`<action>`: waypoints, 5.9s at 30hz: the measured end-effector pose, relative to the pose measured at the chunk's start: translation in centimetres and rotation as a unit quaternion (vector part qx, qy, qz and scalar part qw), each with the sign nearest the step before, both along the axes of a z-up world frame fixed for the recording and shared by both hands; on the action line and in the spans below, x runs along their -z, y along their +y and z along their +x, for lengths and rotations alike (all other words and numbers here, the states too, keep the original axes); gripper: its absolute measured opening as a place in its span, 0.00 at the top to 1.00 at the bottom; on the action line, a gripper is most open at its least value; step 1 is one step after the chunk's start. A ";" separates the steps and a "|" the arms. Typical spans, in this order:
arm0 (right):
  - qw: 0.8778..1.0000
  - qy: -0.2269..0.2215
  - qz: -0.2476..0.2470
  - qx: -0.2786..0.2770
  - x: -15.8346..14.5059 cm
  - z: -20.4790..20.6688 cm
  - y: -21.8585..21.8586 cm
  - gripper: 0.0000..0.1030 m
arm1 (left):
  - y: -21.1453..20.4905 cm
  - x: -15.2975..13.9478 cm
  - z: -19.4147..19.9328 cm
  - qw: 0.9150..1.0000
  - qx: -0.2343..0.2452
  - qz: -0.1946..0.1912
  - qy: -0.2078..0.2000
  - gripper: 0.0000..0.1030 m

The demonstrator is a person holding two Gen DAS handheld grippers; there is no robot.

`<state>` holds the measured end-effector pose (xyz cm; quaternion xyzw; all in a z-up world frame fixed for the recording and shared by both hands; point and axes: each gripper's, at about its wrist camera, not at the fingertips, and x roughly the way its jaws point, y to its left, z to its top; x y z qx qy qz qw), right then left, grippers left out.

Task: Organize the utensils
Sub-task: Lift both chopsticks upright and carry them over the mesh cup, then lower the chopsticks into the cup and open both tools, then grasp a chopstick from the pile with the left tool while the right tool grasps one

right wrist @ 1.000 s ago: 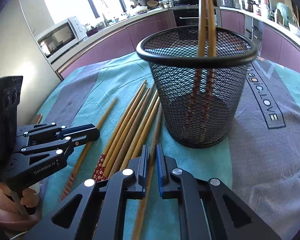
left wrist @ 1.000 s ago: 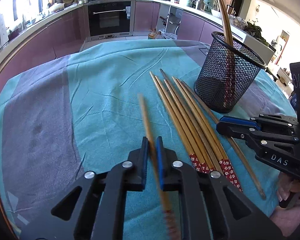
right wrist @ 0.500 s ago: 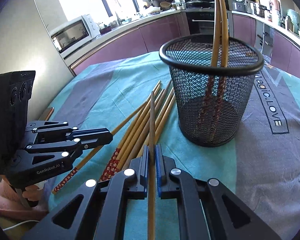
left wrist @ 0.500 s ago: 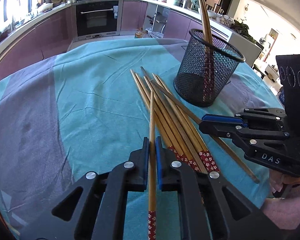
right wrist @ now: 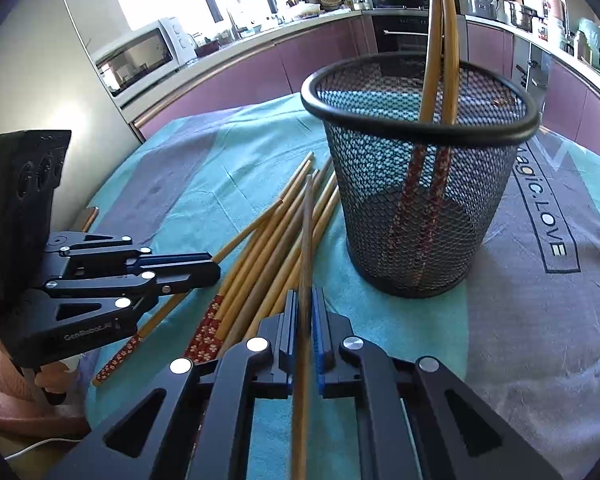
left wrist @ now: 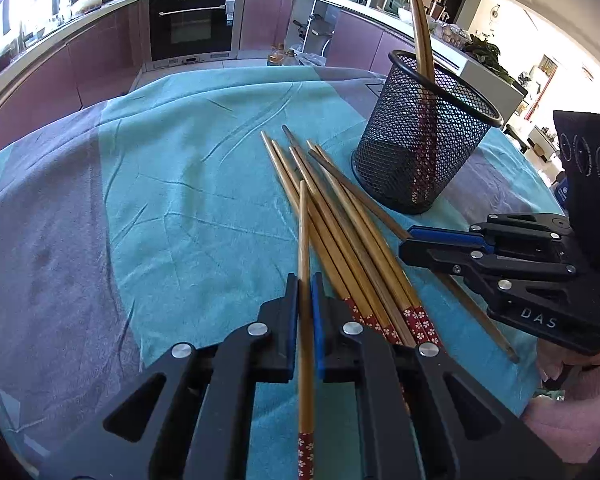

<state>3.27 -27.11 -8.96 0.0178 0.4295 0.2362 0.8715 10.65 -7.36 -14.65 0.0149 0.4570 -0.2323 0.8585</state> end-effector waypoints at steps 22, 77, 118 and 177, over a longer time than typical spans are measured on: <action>0.988 -0.136 0.070 0.015 -9.3 -3.2 -5.0 0.94 | 2.5 -12.5 -3.0 0.986 0.029 -0.091 -0.136 0.93; 0.992 -0.107 0.032 0.062 -10.1 4.9 -6.1 0.94 | -7.6 -14.9 4.0 0.987 0.072 -0.072 -0.127 0.93; 0.998 0.006 0.057 -0.026 -2.1 -0.4 -0.8 0.70 | 1.1 -3.8 -2.1 0.998 -0.005 -0.032 -0.058 0.64; 0.998 0.001 -0.007 0.058 0.6 2.0 1.4 0.94 | -0.6 -0.3 1.7 0.999 -0.047 0.018 -0.018 0.93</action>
